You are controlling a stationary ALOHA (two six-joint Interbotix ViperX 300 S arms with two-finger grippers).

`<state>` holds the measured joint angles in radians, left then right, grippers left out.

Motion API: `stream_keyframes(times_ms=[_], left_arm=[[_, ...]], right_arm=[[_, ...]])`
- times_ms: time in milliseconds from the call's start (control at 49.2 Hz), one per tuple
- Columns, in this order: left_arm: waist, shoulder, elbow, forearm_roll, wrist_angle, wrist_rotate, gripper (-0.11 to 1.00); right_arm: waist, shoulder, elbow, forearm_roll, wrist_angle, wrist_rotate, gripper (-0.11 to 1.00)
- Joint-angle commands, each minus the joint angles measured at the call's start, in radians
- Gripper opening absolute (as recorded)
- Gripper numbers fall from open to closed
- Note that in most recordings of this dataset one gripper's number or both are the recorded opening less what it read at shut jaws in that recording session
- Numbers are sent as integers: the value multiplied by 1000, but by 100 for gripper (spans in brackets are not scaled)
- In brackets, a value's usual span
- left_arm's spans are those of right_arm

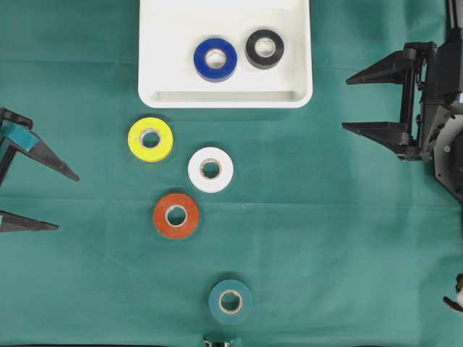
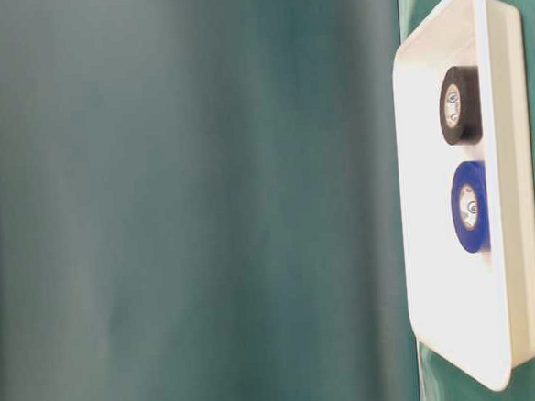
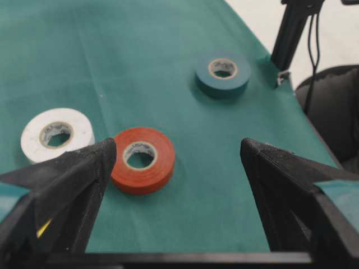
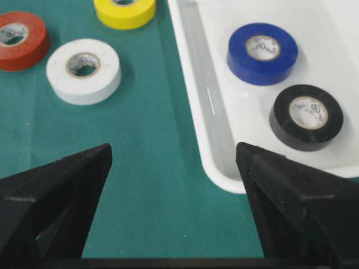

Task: Pick up the tape from a random location and place it into the white case.
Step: 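Move the left gripper toward the red-orange tape roll, then lower the left gripper over the red-orange roll's hole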

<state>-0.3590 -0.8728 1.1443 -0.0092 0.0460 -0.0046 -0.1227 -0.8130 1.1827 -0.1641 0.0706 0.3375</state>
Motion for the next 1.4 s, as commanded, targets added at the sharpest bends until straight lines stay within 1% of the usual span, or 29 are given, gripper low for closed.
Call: stream_keyframes(times_ms=[0, 244, 386, 570, 692, 854, 1058, 1200, 1383], left_arm=[[-3, 6, -12, 0, -8, 2, 98], [-3, 23, -14, -2, -52, 2, 98], [-2, 66, -32, -2, -95, 6, 98], [-3, 147, -81, 0, -114, 9, 98], [-3, 224, -130, 0, -133, 9, 98], [-2, 344, -235, 0, -137, 15, 98], [21, 471, -350, 0, -129, 26, 98], [34, 532, -414, 0, -84, 31, 98], [54, 558, -445, 0, -15, 34, 98]], right_arm=[[-2, 2, -26, -2, -3, 2, 90], [-2, 3, -28, -2, -3, 2, 90], [0, 2, -28, -2, -3, -2, 90], [-2, 2, -28, -2, -3, -2, 90], [-2, 3, -28, -2, -2, -6, 90], [-2, 2, -28, -2, 2, -8, 90], [-2, 3, -28, -2, 3, -6, 90], [-2, 2, -28, -2, 3, -6, 90], [0, 3, -28, -2, 8, -6, 90]])
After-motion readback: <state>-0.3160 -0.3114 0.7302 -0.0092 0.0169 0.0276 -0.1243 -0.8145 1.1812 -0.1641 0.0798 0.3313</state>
